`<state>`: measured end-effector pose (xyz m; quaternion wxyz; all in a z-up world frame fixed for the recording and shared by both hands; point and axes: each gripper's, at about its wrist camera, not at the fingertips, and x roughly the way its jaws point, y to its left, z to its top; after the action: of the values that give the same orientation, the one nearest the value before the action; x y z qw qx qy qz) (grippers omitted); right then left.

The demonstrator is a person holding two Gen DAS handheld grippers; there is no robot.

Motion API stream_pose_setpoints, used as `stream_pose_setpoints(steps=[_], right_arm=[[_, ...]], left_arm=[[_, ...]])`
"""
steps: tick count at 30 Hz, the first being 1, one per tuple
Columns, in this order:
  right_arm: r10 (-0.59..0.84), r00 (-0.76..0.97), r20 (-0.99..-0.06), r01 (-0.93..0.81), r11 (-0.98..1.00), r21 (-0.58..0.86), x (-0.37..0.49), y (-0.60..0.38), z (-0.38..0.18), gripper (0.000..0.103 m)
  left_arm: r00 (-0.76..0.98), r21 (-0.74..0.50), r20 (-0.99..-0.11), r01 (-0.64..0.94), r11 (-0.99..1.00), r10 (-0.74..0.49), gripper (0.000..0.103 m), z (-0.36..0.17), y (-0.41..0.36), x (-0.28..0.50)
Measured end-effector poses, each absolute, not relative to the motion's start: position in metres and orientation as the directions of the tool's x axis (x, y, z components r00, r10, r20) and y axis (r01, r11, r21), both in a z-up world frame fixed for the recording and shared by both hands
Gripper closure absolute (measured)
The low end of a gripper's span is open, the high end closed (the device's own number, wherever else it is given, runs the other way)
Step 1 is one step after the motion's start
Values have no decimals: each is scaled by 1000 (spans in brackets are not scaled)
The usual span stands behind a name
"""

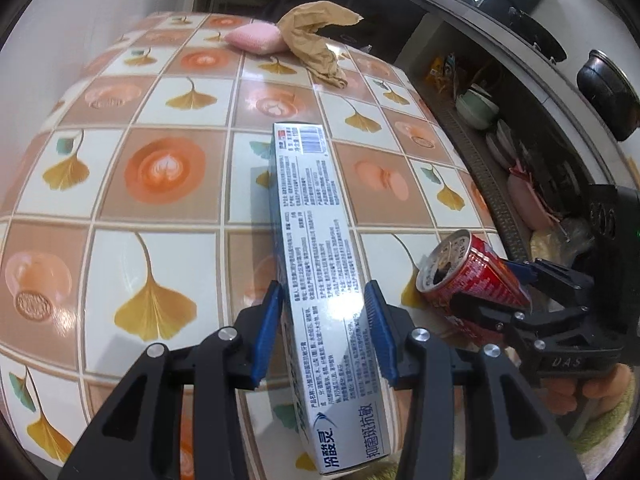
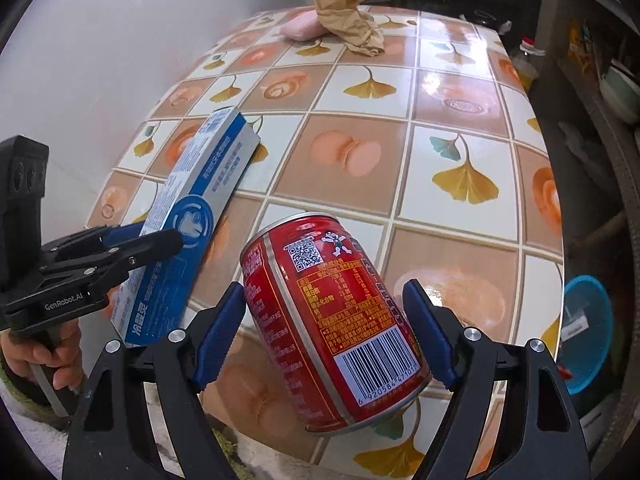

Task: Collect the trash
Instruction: 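Lift the red can and toothpaste box off the table with both grippers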

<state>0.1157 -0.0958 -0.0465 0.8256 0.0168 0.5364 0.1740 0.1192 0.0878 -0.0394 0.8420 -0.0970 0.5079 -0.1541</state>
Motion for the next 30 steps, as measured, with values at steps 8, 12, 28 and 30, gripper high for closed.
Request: stream_pose_setpoints(steps=[8, 12, 28, 30], right_arm=[[278, 370, -887, -257, 948, 189, 117, -93, -55, 26], [275, 369, -888, -250, 949, 190, 117, -95, -58, 26], [307, 395, -866, -226, 946, 232, 110, -106, -56, 33], [310, 395, -865, -224, 946, 236, 111, -107, -56, 34]], left_arm=[[479, -250, -822, 180, 951, -307, 60, -41, 81, 120], [490, -232, -821, 185, 955, -294, 61, -41, 79, 119], [521, -195, -809, 198, 961, -272, 66, -36, 74, 114], [528, -188, -806, 202, 961, -268, 66, -35, 72, 114]])
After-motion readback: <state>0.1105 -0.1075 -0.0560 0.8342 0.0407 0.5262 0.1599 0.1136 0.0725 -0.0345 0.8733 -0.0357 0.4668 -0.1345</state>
